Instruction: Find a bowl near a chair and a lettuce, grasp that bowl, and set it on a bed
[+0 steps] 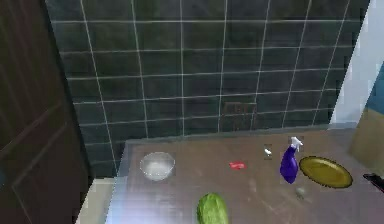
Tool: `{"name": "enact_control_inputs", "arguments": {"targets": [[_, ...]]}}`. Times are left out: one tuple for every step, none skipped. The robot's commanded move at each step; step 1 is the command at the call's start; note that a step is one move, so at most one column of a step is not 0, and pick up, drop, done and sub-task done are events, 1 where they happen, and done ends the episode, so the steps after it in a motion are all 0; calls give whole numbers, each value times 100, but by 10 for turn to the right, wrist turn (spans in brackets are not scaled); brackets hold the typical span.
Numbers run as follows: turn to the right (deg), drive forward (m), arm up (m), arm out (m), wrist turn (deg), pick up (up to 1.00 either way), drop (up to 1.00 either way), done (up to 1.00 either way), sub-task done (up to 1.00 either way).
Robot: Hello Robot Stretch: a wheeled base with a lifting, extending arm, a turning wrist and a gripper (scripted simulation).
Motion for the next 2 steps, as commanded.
{"name": "enact_control_inputs", "arguments": {"targets": [[-450,0,0,0,0,0,0,0,0],[-450,0,0,0,0,0,0,0,0]]}}
